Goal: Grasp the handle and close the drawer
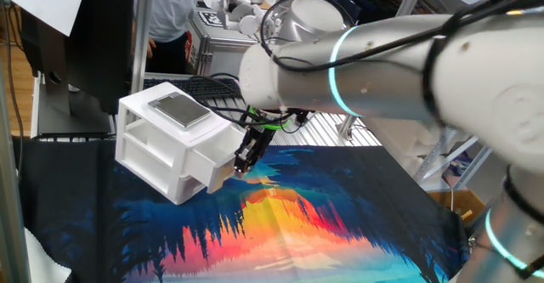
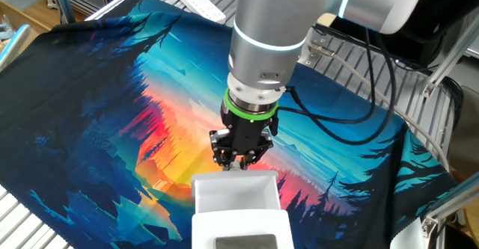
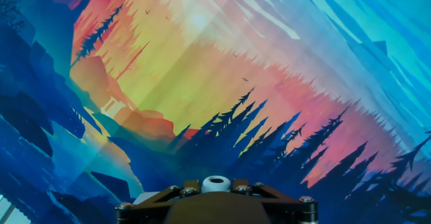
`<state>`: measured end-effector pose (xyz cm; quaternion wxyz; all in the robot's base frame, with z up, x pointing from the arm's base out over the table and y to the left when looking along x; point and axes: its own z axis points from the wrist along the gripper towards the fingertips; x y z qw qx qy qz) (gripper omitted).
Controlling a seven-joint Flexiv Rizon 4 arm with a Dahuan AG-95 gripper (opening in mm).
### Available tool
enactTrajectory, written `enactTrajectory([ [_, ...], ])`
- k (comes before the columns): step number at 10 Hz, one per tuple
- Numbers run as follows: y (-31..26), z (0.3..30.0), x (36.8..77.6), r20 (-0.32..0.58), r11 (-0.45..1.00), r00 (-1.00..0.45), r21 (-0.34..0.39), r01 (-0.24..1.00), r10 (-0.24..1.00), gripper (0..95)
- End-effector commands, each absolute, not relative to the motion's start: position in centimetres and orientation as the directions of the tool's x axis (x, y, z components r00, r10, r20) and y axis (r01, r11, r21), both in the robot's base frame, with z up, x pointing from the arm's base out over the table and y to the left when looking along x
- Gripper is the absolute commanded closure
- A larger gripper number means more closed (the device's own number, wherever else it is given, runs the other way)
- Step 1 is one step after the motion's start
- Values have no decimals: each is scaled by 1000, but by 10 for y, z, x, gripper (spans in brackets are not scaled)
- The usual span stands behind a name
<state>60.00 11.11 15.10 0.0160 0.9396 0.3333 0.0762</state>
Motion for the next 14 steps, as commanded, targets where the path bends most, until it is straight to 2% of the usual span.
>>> enactTrajectory([
  [1, 113, 147, 605, 131, -775, 765, 66, 628, 631, 950],
  [14, 125, 154, 606, 102, -793, 790, -6, 609, 605, 950],
])
